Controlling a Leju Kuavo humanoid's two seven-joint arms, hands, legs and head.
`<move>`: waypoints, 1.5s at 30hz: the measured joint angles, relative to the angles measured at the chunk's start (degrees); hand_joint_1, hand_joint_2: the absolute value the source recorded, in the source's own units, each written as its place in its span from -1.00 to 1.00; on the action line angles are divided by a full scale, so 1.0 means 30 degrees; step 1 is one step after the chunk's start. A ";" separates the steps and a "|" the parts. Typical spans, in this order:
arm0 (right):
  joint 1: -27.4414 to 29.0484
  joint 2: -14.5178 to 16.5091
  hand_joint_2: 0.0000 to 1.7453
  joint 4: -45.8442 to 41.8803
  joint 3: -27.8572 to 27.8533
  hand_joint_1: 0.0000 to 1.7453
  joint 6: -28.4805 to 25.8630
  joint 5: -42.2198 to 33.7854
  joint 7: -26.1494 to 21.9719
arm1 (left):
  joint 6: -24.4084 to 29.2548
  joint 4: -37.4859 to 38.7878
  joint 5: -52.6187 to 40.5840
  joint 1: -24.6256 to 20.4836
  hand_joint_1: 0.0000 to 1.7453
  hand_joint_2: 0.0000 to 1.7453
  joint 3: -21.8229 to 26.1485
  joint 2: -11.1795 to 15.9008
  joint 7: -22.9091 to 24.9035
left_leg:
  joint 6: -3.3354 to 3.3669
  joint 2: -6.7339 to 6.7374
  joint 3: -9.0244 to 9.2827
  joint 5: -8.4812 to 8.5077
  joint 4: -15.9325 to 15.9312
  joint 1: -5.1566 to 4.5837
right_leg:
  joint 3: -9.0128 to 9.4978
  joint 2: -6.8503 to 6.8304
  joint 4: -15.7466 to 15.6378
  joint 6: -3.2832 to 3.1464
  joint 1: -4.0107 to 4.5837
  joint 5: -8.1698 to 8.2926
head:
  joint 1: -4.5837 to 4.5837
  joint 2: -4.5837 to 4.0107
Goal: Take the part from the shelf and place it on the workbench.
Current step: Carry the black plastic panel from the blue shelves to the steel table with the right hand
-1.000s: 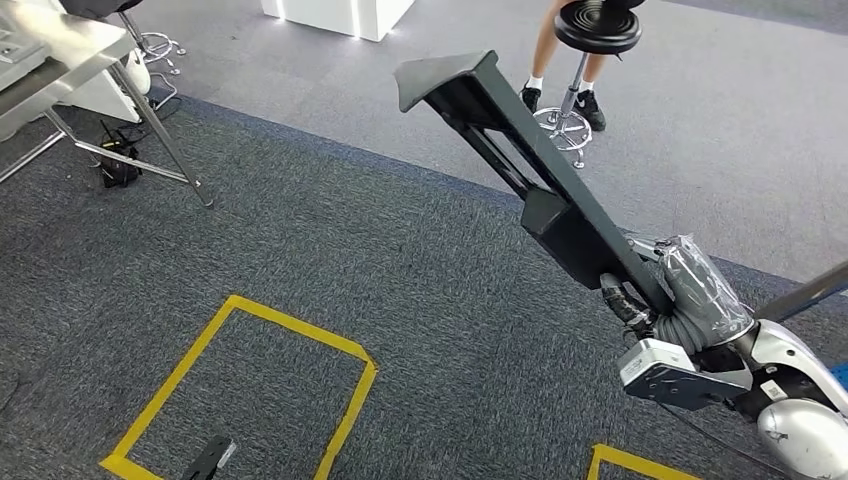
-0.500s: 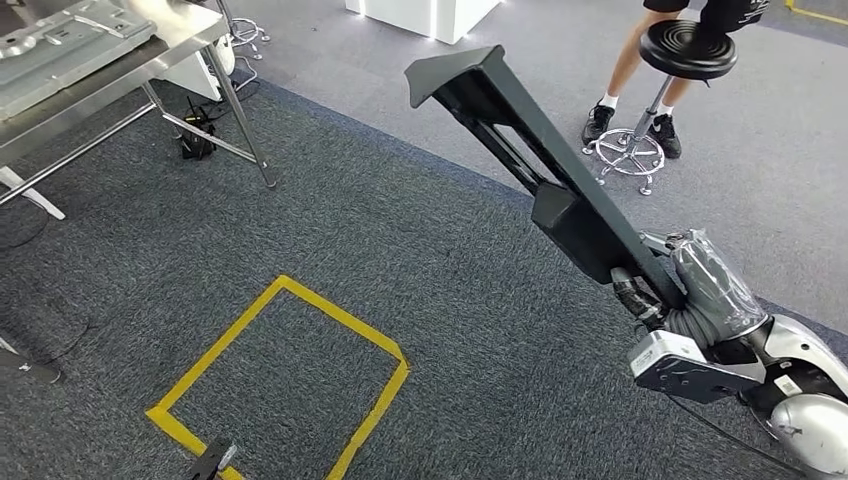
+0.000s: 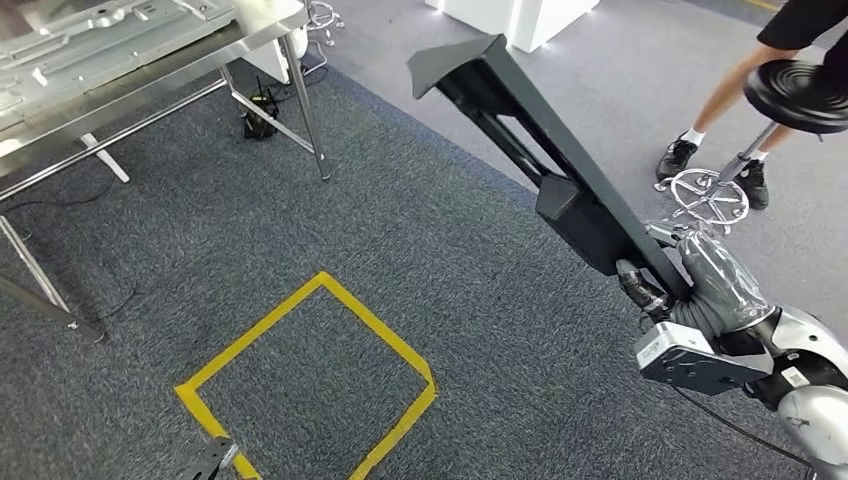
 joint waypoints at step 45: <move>-0.2598 -0.0730 1.00 0.1662 0.0873 1.00 0.1563 0.0333 0.0756 | -0.0235 0.0180 0.0038 0.0027 -1.00 1.00 0.0297 0.0064 0.0173 | 0.0268 -0.3614 0.6115 -0.3854 -0.1383 0.0210 | -0.7637 0.3136 0.0536 -0.0012 0.0021 0.5528 | 0.0681 -0.0004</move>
